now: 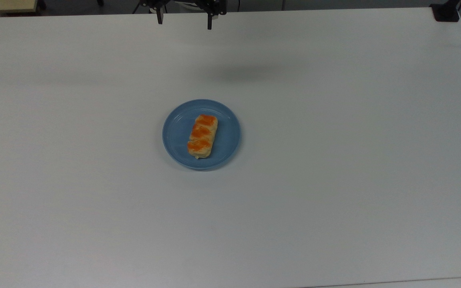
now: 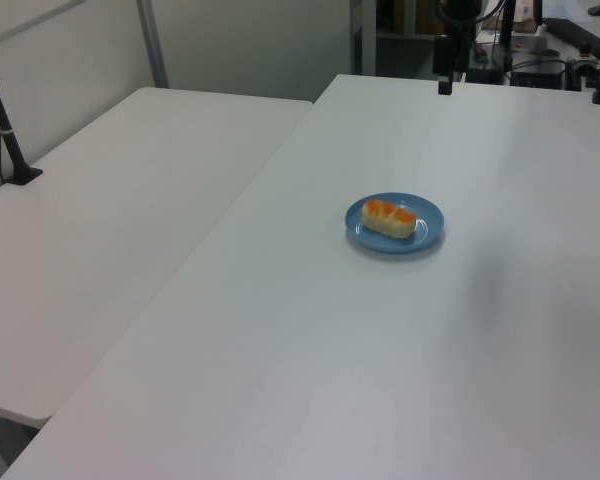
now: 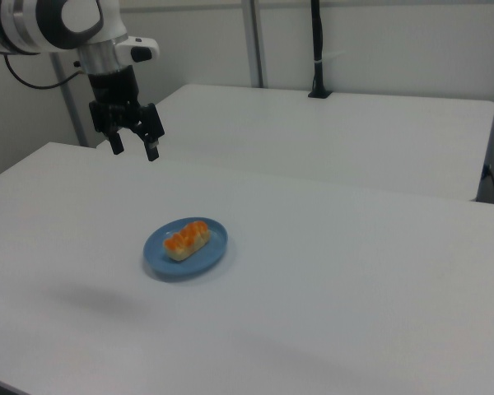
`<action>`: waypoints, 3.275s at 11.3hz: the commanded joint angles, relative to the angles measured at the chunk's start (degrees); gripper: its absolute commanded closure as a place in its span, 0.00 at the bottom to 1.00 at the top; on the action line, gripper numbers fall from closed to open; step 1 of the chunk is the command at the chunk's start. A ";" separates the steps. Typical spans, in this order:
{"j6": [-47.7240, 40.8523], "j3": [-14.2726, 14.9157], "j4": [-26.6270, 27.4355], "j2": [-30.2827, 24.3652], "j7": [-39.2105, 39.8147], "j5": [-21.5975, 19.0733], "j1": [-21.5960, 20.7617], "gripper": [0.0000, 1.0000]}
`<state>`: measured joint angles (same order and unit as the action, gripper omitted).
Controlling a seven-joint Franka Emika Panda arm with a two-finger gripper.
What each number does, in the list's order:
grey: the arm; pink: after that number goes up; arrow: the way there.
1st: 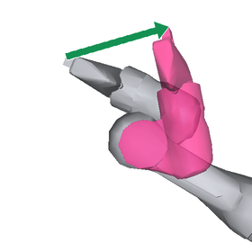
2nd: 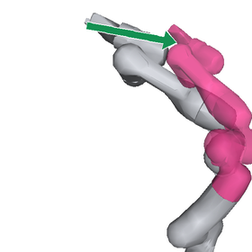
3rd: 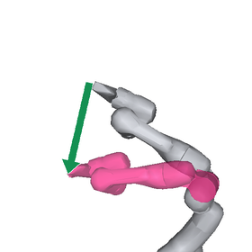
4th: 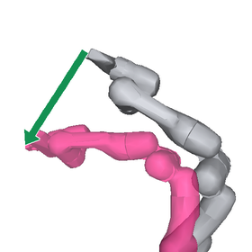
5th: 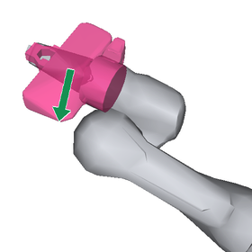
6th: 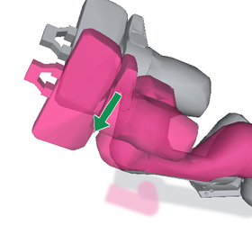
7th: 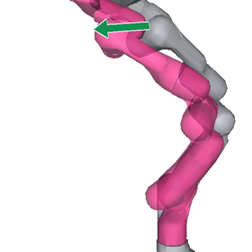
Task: Put the bread on the table
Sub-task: 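Move the open gripper down toward the bread roll on the blue plate, then lower the gripper around the bread roll and close on it, then lift the bread roll off the plate and set it on the table beside it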
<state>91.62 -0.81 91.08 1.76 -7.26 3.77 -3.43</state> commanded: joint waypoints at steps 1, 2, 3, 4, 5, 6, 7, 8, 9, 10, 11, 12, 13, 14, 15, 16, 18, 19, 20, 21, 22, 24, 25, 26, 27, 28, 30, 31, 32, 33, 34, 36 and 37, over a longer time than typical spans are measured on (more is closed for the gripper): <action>0.23 0.64 0.85 0.08 1.29 -0.96 -0.35 0.00; 0.75 0.64 0.85 0.61 1.29 -0.96 -0.08 0.00; 1.98 0.64 0.85 1.13 1.29 -0.96 0.35 0.00; 3.73 0.64 0.94 2.27 1.29 -0.96 0.45 0.00; 5.40 0.64 0.85 3.67 1.20 -0.96 0.45 0.00; 7.59 0.64 0.94 5.52 0.76 -0.96 0.36 0.00; 9.35 0.64 0.94 7.53 0.50 -0.44 0.36 0.00; 11.29 0.64 0.94 9.64 0.32 -0.35 0.27 0.00; 13.22 0.64 1.03 11.58 -0.38 -0.34 0.36 0.00; 15.50 0.64 1.11 13.77 -1.78 -0.34 0.45 0.00; 18.05 0.64 1.11 15.80 -3.01 -0.34 0.45 0.00; 20.68 0.64 1.11 17.99 -4.33 -0.26 0.27 0.00; 22.36 0.64 1.11 19.93 -5.91 -0.26 0.10 0.00; 23.07 0.64 1.11 21.34 -6.88 -0.17 -0.17 0.00; 23.52 0.55 1.20 22.31 -7.24 -0.08 -0.34 0.00; 23.87 0.46 1.29 23.36 -7.24 -0.08 -0.43 0.00; 24.14 0.37 1.73 25.21 -7.67 0.01 -0.69 0.00; 24.66 0.37 1.73 25.83 -9.16 0.09 -1.74 0.00; 25.19 0.37 2.25 26.01 -9.87 0.70 -1.93 0.00; 25.28 0.37 2.52 26.27 -9.96 1.49 -1.93 0.00; 25.28 0.37 2.61 26.36 -9.96 1.50 -1.93 0.05; 25.37 0.37 2.96 26.36 -9.79 1.68 -1.93 0.38; 25.37 0.37 3.05 26.28 -9.53 1.68 -1.93 0.54; 25.19 0.37 2.96 25.93 -9.18 1.68 -1.75 0.65; 24.58 0.37 2.79 25.14 -8.48 1.68 -1.66 0.66; 23.97 0.37 2.70 23.74 -8.21 1.68 -1.75 0.67; 21.86 -0.15 2.26 21.54 -8.82 1.50 -2.54 0.66; 21.42 -0.42 2.17 21.18 -9.52 1.41 -5.33 0.66; 21.41 -0.33 2.17 21.18 -11.70 1.50 -7.88 0.66; 21.50 -0.42 2.17 21.18 -13.20 1.59 -9.73 0.66; 21.59 -0.42 2.17 21.27 -14.09 1.59 -12.19 0.64; 22.20 -0.42 2.17 22.05 -16.81 1.68 -15.45 0.57; 22.46 -0.42 2.17 23.36 -17.08 1.68 -16.07 0.57</action>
<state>114.08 -1.84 92.30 24.38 -22.24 4.72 -17.53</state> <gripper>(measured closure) 0.599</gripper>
